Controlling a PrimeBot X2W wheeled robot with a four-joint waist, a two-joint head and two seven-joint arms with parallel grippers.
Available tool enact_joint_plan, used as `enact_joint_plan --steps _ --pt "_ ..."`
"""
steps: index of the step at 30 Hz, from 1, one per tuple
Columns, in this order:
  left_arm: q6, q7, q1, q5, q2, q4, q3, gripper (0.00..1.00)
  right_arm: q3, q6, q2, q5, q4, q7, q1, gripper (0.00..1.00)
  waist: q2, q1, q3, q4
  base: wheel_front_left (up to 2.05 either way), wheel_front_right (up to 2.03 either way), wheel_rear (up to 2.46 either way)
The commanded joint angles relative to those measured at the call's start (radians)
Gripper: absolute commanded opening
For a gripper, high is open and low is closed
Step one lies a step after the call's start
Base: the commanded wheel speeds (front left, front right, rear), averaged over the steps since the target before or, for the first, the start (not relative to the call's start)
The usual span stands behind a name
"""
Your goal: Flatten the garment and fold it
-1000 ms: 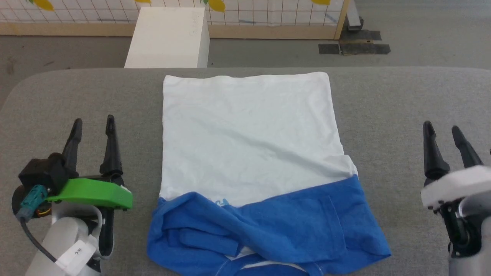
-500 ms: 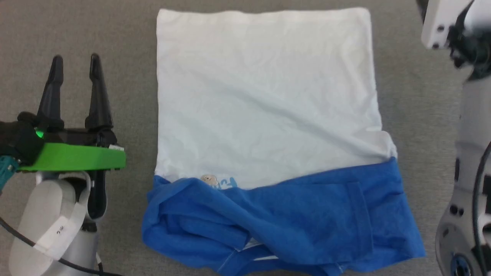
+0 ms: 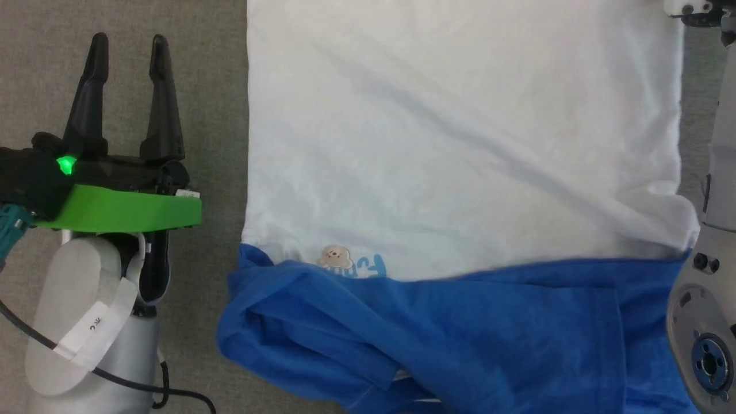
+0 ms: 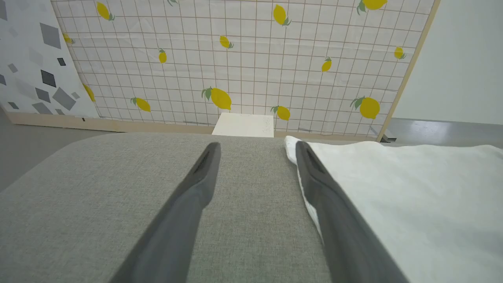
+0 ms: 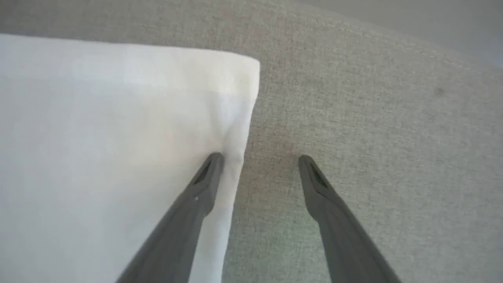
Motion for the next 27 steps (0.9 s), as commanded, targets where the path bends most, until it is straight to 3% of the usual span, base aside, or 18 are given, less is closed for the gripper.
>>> enact_joint_plan --steps 1,5,6,7,8,13,18,23,27 --pt "-0.006 -0.005 -0.017 0.01 -0.004 0.004 0.008 1.0 0.007 -0.002 -0.001 -0.005 -0.001 0.016 -0.009 1.0 0.0 -0.0002 0.051 0.043 0.0 0.0 0.0" --pt "-0.018 -0.005 -0.026 0.013 -0.007 0.017 0.019 1.0 0.041 -0.002 -0.001 0.008 -0.011 0.022 0.001 1.0 0.0 -0.0002 0.061 0.034 0.0 0.0 0.0" --pt "-0.021 -0.005 -0.034 0.015 -0.003 0.022 0.018 1.0 0.045 -0.002 -0.001 0.012 -0.011 0.026 0.003 0.51 0.0 -0.0002 0.062 0.032 0.0 0.0 0.0" --pt "-0.025 -0.005 -0.047 0.013 0.003 0.029 0.014 1.0 0.05 -0.002 -0.001 0.018 -0.013 0.03 0.004 0.32 0.0 -0.0002 0.063 0.028 0.0 0.0 0.0" --pt "-0.029 -0.002 -0.06 0.009 0.01 0.037 0.01 1.0 0.055 -0.002 -0.001 0.023 -0.014 0.036 0.005 0.0 0.0 -0.0002 0.063 0.026 0.0 0.0 0.0" --pt "-0.045 0.083 -0.222 -0.033 0.079 0.082 -0.026 1.0 0.071 -0.002 -0.001 0.055 -0.035 0.054 -0.005 0.0 0.0 -0.0002 0.064 0.011 0.0 0.0 0.0" --pt "-0.052 0.252 -0.462 -0.127 0.161 0.168 -0.09 1.0 0.091 -0.002 -0.001 0.078 -0.054 0.039 -0.027 0.0 0.0 -0.0002 0.072 -0.013 0.0 0.0 0.0" --pt "-0.052 0.522 -0.677 -0.299 0.234 0.305 -0.185 1.0 0.137 -0.002 -0.001 0.117 -0.061 0.005 -0.056 0.0 0.0 -0.0002 0.088 -0.052 0.0 0.0 0.0" --pt "-0.052 0.813 -0.759 -0.394 0.264 0.433 -0.24 1.0 0.183 -0.002 -0.001 0.16 -0.052 -0.019 -0.071 0.0 0.0 -0.0002 0.1 -0.08 0.0 0.0 0.0"
